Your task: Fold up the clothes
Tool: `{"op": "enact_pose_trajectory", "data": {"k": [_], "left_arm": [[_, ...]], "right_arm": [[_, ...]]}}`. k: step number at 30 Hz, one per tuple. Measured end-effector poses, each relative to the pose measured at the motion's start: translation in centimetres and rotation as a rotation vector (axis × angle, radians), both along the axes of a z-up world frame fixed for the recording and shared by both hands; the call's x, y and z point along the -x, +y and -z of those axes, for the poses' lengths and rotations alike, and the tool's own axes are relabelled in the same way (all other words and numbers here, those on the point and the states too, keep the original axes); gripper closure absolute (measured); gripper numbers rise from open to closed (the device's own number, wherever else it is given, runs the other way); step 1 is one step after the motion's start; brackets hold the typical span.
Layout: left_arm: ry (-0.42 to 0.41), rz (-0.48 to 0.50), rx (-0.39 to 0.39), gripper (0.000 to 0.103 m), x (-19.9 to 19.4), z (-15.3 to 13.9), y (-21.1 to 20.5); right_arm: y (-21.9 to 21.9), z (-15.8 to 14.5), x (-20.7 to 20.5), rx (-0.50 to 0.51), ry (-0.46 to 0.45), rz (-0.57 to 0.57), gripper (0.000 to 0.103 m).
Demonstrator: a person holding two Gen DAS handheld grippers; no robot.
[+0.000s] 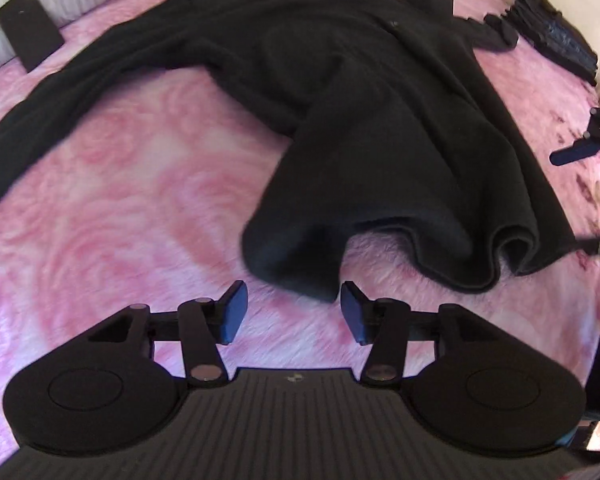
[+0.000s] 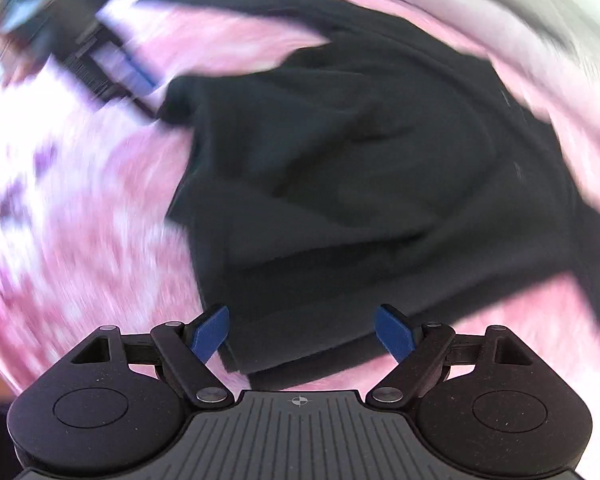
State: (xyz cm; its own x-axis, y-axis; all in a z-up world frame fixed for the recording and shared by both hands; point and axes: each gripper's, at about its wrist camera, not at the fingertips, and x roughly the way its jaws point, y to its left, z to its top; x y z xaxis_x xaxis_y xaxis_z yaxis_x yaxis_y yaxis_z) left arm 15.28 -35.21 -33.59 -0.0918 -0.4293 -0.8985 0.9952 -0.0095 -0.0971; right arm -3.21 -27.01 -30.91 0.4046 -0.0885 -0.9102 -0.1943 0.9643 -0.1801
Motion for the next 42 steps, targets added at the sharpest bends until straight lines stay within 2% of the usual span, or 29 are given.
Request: {"op": "enact_pose_trajectory", "data": {"k": [2, 4, 6, 8, 11, 13, 14, 18, 21, 24, 26, 28, 29, 30, 32, 36, 38, 42], "left_arm": [[0.016, -0.019, 0.007, 0.056, -0.1, 0.3, -0.6], [0.029, -0.028, 0.006, 0.061, 0.0, 0.6, -0.9], [0.043, -0.022, -0.003, 0.084, -0.2, 0.8, -1.5], [0.056, -0.016, -0.004, 0.094, -0.7, 0.6, -2.1], [0.069, -0.039, 0.04, 0.096, -1.9, -1.5, -1.3], [0.053, -0.062, 0.055, 0.097, -2.8, -3.0, -0.8], [0.041, -0.07, 0.05, 0.097, -3.3, -3.6, -0.5], [-0.02, -0.054, 0.005, 0.097, -4.6, -4.6, 0.8], [-0.066, -0.027, -0.028, 0.097, -5.2, -4.2, 1.1], [-0.103, -0.035, -0.048, 0.096, -6.0, -3.9, 1.0], [-0.133, -0.044, -0.06, 0.096, -6.2, -3.8, 1.0], [-0.147, -0.056, -0.07, 0.096, -6.3, -3.8, 1.0], [-0.154, -0.059, -0.074, 0.096, -6.3, -3.8, 1.1], [-0.162, -0.056, -0.077, 0.096, -6.1, -3.8, 1.0], [-0.175, -0.049, -0.085, 0.096, -5.7, -3.7, 0.9], [-0.189, -0.038, -0.106, 0.097, -4.5, -3.2, 0.9], [-0.19, -0.041, -0.114, 0.097, -3.9, -3.1, 1.0], [-0.192, -0.043, -0.115, 0.097, -3.4, -3.6, 1.1]], "right_arm": [[1.0, 1.5, 0.3, 0.062, 0.012, -0.06, 0.02], [1.7, 2.6, 0.7, 0.111, 0.015, -0.107, 0.02], [2.2, 3.0, 1.4, 0.145, -0.007, -0.144, 0.02], [2.4, 2.9, 1.6, 0.151, -0.025, -0.14, 0.02], [-0.5, 0.0, 1.4, -0.06, -0.063, 0.139, 0.02], [-3.6, -0.8, 1.9, -0.226, -0.062, 0.35, 0.02], [-4.6, -0.6, 2.1, -0.29, -0.064, 0.422, 0.02], [-7.9, 1.5, 2.9, -0.504, -0.078, 0.632, 0.02], [-9.0, 1.7, 4.6, -0.652, -0.169, 0.813, 0.02], [-8.9, 0.7, 6.3, -0.695, -0.251, 0.914, 0.02], [-8.8, 0.7, 6.0, -0.684, -0.248, 0.938, 0.02], [-9.0, 1.4, 5.9, -0.695, -0.219, 0.943, 0.036], [-9.4, 1.5, 6.0, -0.704, -0.202, 0.944, 0.053], [-9.5, 1.8, 5.9, -0.709, -0.184, 0.948, 0.058], [-8.9, 2.4, 5.8, -0.718, -0.162, 0.944, 0.058], [-7.7, 2.9, 4.5, -0.742, -0.178, 0.893, 0.057], [-7.5, 2.9, 3.4, -0.785, -0.191, 0.871, 0.057], [-8.9, 1.9, 5.3, -0.863, -0.276, 0.978, 0.057]]}}
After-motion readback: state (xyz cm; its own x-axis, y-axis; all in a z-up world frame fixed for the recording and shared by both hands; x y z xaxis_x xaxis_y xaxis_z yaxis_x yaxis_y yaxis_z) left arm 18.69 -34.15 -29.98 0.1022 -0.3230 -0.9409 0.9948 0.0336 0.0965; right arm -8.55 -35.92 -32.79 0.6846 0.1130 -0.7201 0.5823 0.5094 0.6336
